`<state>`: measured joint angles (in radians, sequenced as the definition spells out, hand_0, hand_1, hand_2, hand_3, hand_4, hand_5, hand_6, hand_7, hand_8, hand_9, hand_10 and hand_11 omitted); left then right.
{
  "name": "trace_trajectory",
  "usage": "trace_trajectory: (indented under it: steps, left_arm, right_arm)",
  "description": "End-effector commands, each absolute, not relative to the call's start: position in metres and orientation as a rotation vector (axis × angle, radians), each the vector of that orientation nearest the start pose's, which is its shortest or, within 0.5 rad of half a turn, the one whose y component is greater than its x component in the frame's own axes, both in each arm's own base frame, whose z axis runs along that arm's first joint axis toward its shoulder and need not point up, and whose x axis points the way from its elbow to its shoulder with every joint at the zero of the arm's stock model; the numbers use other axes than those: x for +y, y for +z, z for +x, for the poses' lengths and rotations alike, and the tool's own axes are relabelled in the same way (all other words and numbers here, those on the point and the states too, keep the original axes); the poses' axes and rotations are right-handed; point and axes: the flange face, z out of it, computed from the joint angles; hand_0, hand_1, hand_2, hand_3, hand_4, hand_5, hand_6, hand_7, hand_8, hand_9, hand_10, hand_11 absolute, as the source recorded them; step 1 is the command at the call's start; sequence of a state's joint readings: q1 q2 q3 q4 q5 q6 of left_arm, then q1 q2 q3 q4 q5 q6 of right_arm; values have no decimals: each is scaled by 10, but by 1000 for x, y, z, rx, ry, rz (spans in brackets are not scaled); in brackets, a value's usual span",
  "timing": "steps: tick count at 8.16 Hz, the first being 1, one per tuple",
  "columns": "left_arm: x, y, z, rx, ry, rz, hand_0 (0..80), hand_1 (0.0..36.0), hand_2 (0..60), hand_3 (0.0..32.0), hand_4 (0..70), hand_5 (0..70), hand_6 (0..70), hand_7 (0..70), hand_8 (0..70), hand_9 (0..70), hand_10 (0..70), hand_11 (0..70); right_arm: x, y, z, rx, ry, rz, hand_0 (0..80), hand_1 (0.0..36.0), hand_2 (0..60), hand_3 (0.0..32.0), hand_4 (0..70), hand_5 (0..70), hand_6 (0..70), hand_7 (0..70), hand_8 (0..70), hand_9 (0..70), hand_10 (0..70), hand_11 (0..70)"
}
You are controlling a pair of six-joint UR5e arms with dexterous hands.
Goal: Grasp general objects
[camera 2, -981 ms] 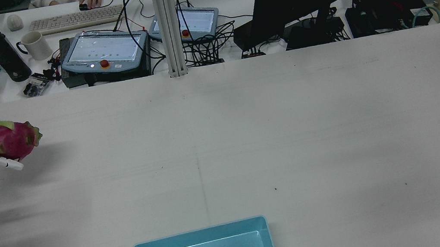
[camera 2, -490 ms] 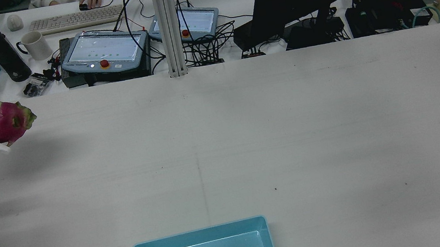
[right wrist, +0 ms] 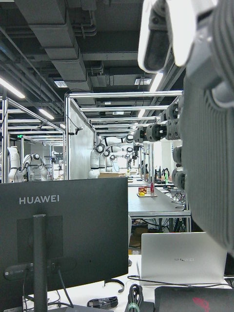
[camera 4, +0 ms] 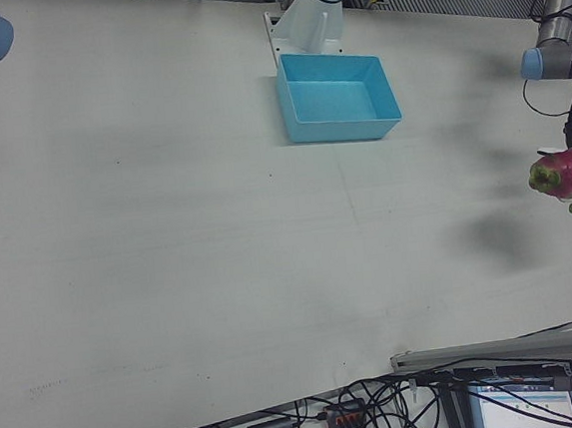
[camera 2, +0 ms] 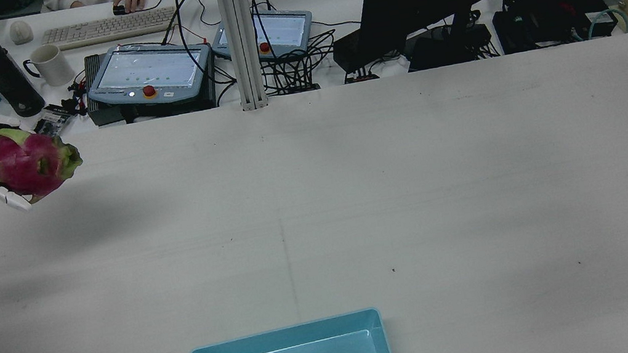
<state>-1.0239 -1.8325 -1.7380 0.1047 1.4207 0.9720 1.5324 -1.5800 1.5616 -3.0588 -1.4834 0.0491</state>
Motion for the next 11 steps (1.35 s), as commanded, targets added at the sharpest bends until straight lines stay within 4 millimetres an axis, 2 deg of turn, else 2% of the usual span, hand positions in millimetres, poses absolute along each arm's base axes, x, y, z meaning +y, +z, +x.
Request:
trace_trajectory:
  steps: [1, 2, 4, 5, 7, 8, 11]
  left_arm:
    - [-589, 431, 203, 2112, -1047, 446, 555, 246, 600, 0, 583, 700, 700, 700, 700, 700, 700, 700]
    - [-581, 427, 225, 2129, -983, 392, 550, 241, 600, 0, 592, 700, 700, 700, 700, 700, 700, 700]
    - [-559, 409, 255, 2143, -873, 295, 571, 242, 600, 0, 629, 700, 700, 700, 700, 700, 700, 700]
    - [-545, 407, 268, 2130, -797, 233, 572, 246, 600, 0, 635, 700, 700, 700, 700, 700, 700, 700]
    - [-489, 387, 345, 2137, -691, 69, 584, 256, 600, 0, 652, 700, 700, 700, 700, 700, 700, 700]
    - [-477, 386, 360, 2132, -671, 33, 594, 258, 600, 0, 663, 700, 700, 700, 700, 700, 700, 700]
    - [-469, 385, 368, 2161, -638, 21, 608, 254, 600, 0, 654, 700, 700, 700, 700, 700, 700, 700]
  right_arm:
    - [-499, 688, 123, 2241, -2099, 6, 0, 0, 0, 0, 0, 0, 0, 0, 0, 0, 0, 0]
    - [-499, 688, 123, 2241, -2099, 6, 0, 0, 0, 0, 0, 0, 0, 0, 0, 0, 0, 0]
    - [-499, 688, 123, 2241, -2099, 6, 0, 0, 0, 0, 0, 0, 0, 0, 0, 0, 0, 0]
    - [-499, 688, 123, 2240, -2098, 8, 0, 0, 0, 0, 0, 0, 0, 0, 0, 0, 0, 0]
    - [-499, 688, 123, 2241, -2099, 6, 0, 0, 0, 0, 0, 0, 0, 0, 0, 0, 0, 0]
    - [-499, 687, 123, 2242, -2096, 8, 0, 0, 0, 0, 0, 0, 0, 0, 0, 0, 0, 0]
    - [-499, 688, 124, 2240, -2098, 4, 0, 0, 0, 0, 0, 0, 0, 0, 0, 0, 0, 0]
